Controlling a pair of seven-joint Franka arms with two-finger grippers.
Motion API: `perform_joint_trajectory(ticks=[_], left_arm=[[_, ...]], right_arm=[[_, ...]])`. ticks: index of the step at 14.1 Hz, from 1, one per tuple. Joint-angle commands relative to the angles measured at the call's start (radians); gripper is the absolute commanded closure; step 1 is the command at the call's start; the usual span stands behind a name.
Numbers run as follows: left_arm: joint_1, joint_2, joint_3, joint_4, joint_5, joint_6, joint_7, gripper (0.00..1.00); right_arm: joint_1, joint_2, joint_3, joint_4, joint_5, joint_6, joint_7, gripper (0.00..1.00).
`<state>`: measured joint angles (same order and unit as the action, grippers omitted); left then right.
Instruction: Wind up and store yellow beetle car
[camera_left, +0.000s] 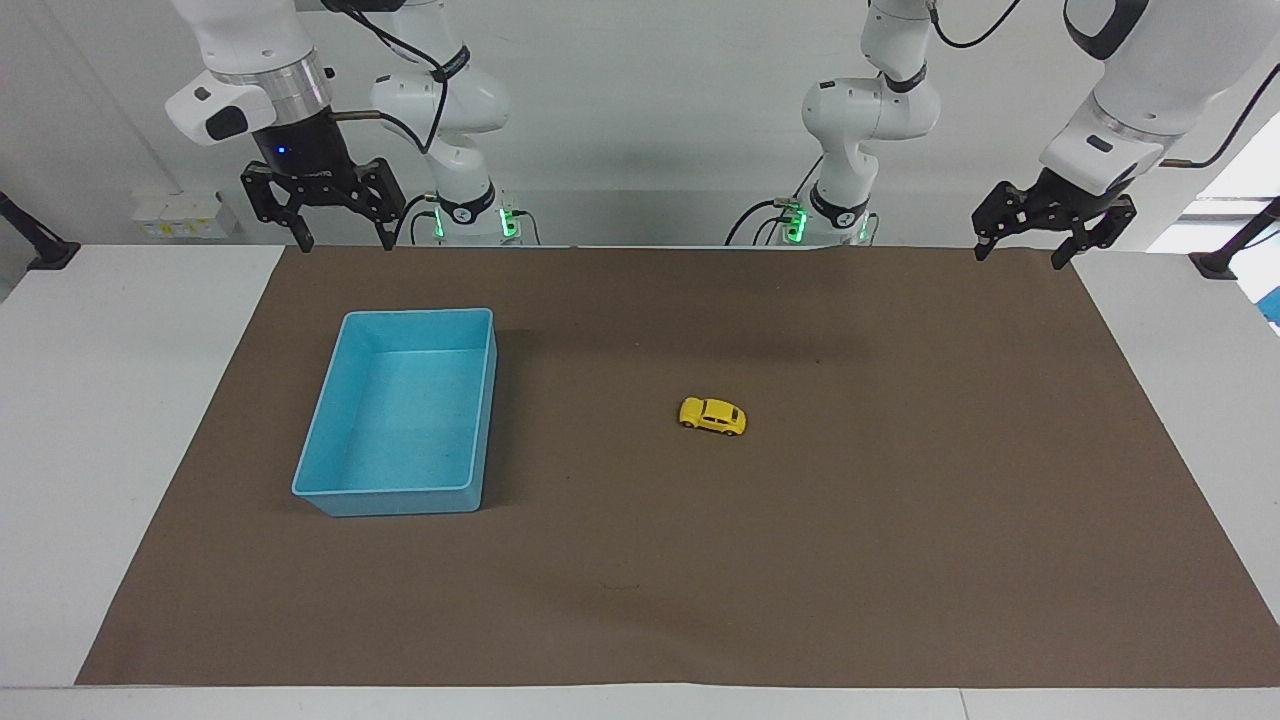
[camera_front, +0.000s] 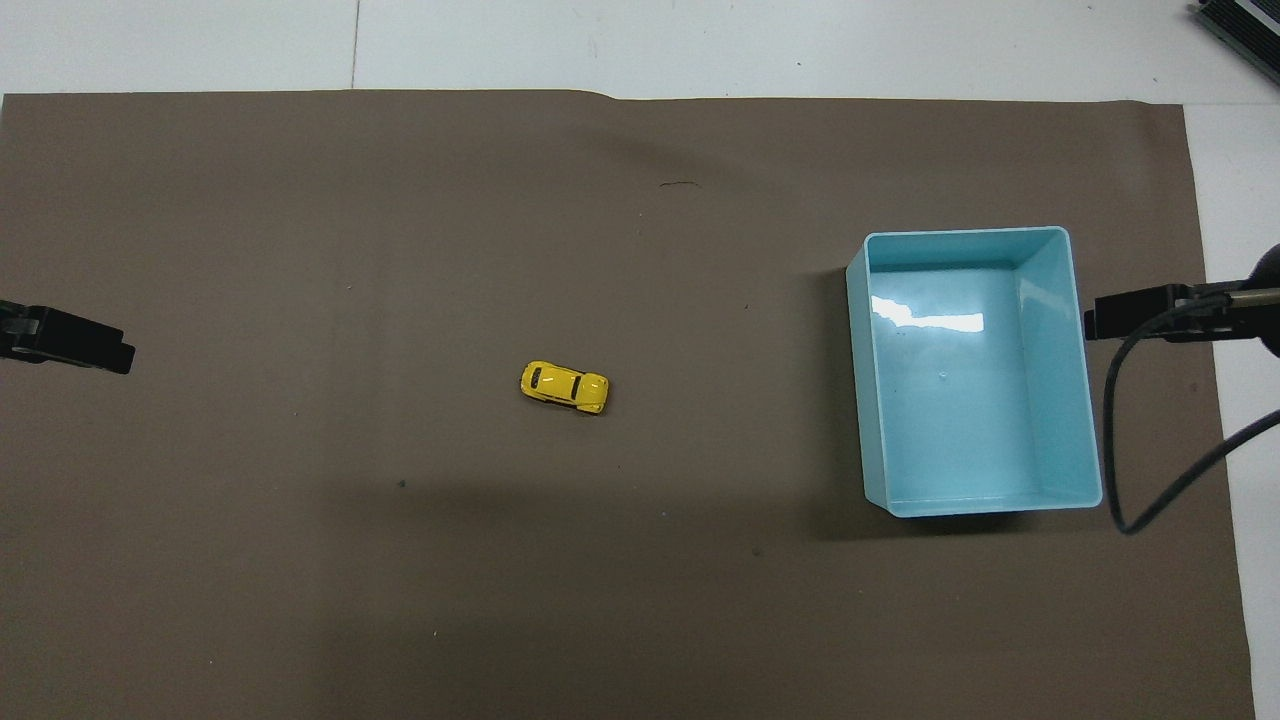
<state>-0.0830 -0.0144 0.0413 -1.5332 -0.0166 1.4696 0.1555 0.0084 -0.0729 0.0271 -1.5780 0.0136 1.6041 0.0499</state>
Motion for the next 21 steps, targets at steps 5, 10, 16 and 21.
perform_joint_trajectory(ticks=[5,10,16,21], left_arm=[[-0.004,-0.007,-0.021,0.008,0.01,-0.009,0.212,0.0],[-0.044,-0.004,-0.026,0.007,-0.003,0.032,0.553,0.0],[-0.095,0.039,-0.043,-0.002,-0.014,0.031,0.939,0.0],[-0.142,0.132,-0.043,-0.016,-0.045,0.119,1.159,0.0]], right_arm=[[-0.016,-0.027,0.001,-0.017,0.008,-0.009,0.004,0.0],[-0.015,-0.027,0.002,-0.017,0.008,-0.007,0.004,0.0],[-0.016,-0.027,0.001,-0.017,0.008,-0.009,0.004,0.0],[-0.016,-0.027,0.001,-0.017,0.008,-0.009,0.004,0.0]])
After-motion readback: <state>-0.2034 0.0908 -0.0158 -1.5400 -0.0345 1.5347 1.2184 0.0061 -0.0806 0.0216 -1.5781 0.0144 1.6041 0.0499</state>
